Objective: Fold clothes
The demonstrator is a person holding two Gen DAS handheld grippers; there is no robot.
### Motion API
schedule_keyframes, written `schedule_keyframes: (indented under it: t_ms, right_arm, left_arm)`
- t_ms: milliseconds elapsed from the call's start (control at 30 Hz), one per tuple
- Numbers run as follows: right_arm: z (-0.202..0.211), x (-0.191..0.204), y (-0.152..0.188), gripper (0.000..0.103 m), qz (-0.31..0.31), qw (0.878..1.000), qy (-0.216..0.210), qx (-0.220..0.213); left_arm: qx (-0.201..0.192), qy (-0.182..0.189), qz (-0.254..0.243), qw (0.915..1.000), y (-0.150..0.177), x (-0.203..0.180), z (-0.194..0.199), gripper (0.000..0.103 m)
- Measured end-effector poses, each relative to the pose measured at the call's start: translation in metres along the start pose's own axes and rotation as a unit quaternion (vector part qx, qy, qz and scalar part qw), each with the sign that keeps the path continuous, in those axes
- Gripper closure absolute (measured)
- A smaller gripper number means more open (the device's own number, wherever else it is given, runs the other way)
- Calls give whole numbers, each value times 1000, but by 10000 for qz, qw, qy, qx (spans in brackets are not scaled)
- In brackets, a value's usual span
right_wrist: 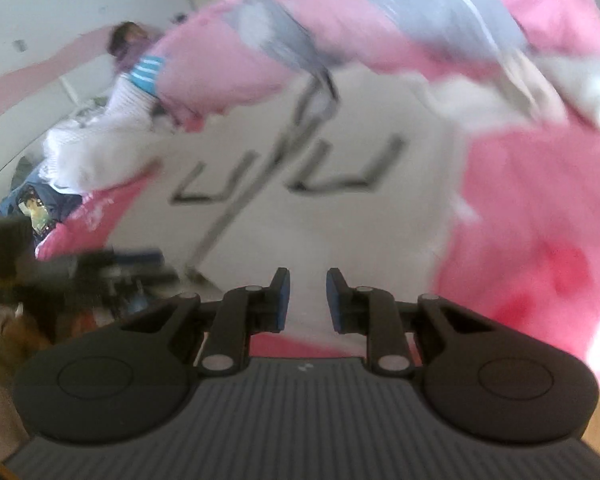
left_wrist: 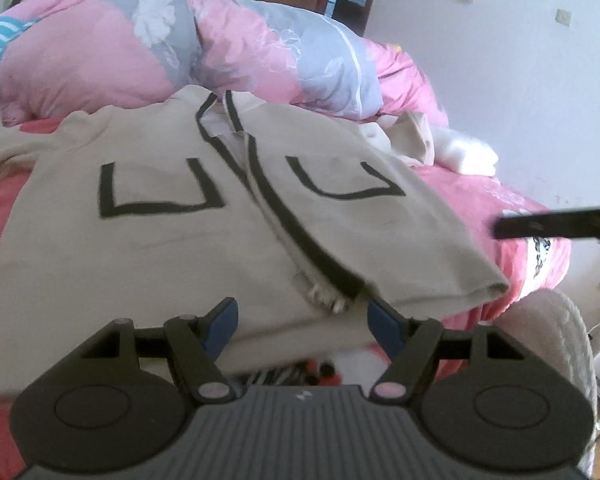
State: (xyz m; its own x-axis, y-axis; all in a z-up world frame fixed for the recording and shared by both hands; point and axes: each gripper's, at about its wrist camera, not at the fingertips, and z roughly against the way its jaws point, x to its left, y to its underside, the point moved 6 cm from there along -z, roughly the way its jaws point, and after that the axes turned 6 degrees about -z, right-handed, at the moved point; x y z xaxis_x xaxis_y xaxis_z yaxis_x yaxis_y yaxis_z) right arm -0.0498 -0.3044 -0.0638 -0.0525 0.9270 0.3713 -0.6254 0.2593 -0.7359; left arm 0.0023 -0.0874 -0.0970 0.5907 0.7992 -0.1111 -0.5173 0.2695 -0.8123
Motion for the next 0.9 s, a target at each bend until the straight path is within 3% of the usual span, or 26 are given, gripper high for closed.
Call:
schedule_keyframes:
  t_ms: [267,367,433,600,800,900]
  right_arm:
    - [-60,18,42,84,165,9991,143,373]
    - [-49,17,47,83,-249,9993,30,280]
    - [-42,22,47,81,-548,9980,-311,85]
    - [-63,34,46,79,-1686,9746,-1467,161]
    - [-93,30,51,77,-2529,9502,-1776,400]
    - [-91,26,44,77,-2638,9461,-1869,198]
  left_arm:
    - [-183,-253,87,9995,18,9,24,30]
    - [-256,-272,140,9992,16,12,29,30]
    - [-282,-238,199,9991,14,14,29,30]
    - [-193,-290,353,9988,18,20,30,31]
    - [-281,-417,748,9959,20,39,38,31]
    - [-312,-338,1057,9933,22,50,39,31]
